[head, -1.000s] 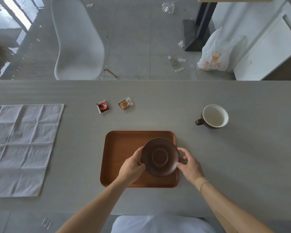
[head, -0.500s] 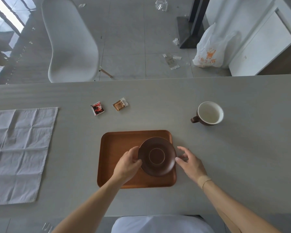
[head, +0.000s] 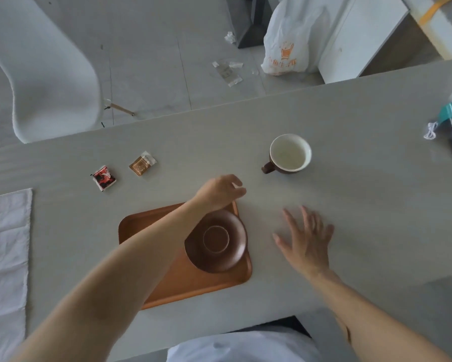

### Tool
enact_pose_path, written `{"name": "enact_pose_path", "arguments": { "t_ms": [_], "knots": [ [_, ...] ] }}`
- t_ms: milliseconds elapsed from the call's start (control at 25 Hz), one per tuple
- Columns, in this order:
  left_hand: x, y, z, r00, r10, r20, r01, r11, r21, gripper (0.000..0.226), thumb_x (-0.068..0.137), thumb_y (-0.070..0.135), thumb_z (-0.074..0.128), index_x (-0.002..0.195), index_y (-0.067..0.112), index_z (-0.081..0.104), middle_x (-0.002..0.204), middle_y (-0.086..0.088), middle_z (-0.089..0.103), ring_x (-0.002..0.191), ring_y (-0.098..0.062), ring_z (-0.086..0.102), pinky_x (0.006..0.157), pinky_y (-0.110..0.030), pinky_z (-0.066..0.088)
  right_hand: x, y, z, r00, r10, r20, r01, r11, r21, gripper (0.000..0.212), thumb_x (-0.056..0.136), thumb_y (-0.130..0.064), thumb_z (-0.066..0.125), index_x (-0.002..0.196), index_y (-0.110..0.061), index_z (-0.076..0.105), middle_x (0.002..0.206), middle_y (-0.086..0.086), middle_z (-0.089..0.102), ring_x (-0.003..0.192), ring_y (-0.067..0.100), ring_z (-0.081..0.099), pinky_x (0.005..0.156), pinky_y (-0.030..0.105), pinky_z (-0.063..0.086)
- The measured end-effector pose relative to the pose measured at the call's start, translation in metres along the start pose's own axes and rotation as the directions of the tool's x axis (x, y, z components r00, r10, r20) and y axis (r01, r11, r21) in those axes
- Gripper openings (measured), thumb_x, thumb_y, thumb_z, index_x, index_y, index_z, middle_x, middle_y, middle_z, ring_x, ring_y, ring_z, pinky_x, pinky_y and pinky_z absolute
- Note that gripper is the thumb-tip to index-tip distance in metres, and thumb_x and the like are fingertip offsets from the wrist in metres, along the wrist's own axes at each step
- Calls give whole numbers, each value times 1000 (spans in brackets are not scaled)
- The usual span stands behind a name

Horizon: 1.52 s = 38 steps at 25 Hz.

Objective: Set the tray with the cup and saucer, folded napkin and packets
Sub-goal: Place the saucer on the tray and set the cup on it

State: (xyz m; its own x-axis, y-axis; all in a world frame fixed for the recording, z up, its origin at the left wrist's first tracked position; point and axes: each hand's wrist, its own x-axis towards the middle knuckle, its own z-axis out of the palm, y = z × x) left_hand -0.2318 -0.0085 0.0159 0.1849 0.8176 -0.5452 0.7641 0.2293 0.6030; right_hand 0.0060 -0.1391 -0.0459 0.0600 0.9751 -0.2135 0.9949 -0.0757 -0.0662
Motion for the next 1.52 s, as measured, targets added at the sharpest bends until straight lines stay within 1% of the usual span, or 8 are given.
{"name": "enact_pose_path", "arguments": {
  "t_ms": [120, 200, 360, 640, 880, 1040, 1320, 1520],
  "knots": [
    [31, 33, 0, 999, 32, 44, -30, 999, -40, 43, 89, 45, 64, 126, 24, 57, 97, 2, 62, 86, -19, 59, 77, -25, 42, 1, -6, 17, 999, 33, 8, -33, 999, 41, 76, 82, -76, 35, 149, -45, 19, 158, 10, 23, 139, 44, 27, 102, 77, 16],
    [47, 45, 3, 998, 38, 50, -32, 994, -108, 41, 90, 45, 63, 125, 24, 57, 95, -1, 64, 81, -18, 58, 71, -26, 45, 2, -9, 26, 998, 66, -6, -65, 996, 63, 77, 82, -78, 29, 151, -47, 12, 160, 8, 19, 141, 44, 23, 103, 77, 11],
    [63, 60, 13, 985, -4, 174, 49, 966, -255, 18, 95, 39, 56, 104, 24, 61, 85, -1, 67, 70, -17, 58, 56, -24, 42, 3, -10, 35, 994, 99, -42, -96, 994, 60, 75, 84, -78, 24, 151, -48, 13, 162, 5, 16, 145, 42, 18, 109, 74, 6],
    [77, 55, 22, 988, 41, 148, 6, 953, -304, 14, 95, 27, 53, 87, 18, 60, 80, -2, 65, 66, -15, 56, 42, -13, 39, 1, -10, 39, 988, 105, -115, -94, 991, 98, 78, 80, -73, 38, 151, -47, 14, 163, 1, 17, 149, 34, 14, 110, 73, 6],
    [79, 48, 29, 995, 91, 38, -73, 938, -339, 18, 90, 27, 52, 73, 24, 58, 73, -3, 62, 69, -19, 56, 59, -28, 40, 2, -9, 40, 985, 123, -124, -112, 989, 93, 78, 80, -74, 38, 150, -50, 13, 162, 0, 20, 149, 33, 15, 111, 71, 6],
    [69, 39, 16, 987, 161, -9, -156, 939, -308, 15, 92, 24, 55, 79, 19, 61, 74, -5, 62, 68, -17, 57, 71, -32, 45, 3, -8, 41, 985, 127, -115, -116, 989, 93, 77, 80, -76, 34, 149, -51, 12, 162, -1, 18, 149, 33, 15, 111, 70, 7],
    [-5, -13, -23, 986, 169, -13, -160, 902, -401, 23, 81, 34, 53, 80, 12, 62, 72, 1, 62, 63, -8, 56, 51, -10, 38, 3, -8, 40, 985, 139, -101, -132, 988, 80, 75, 81, -76, 31, 149, -50, 16, 161, -1, 20, 149, 30, 14, 110, 71, 13],
    [-69, -65, -32, 986, 167, -2, -150, 882, -447, 26, 82, 40, 54, 81, 15, 62, 70, 10, 59, 65, -8, 53, 62, -20, 39, 3, -7, 41, 986, 142, -91, -136, 988, 72, 73, 82, -80, 19, 149, -51, 13, 161, -2, 19, 150, 28, 11, 111, 70, 9]
  ]
}}
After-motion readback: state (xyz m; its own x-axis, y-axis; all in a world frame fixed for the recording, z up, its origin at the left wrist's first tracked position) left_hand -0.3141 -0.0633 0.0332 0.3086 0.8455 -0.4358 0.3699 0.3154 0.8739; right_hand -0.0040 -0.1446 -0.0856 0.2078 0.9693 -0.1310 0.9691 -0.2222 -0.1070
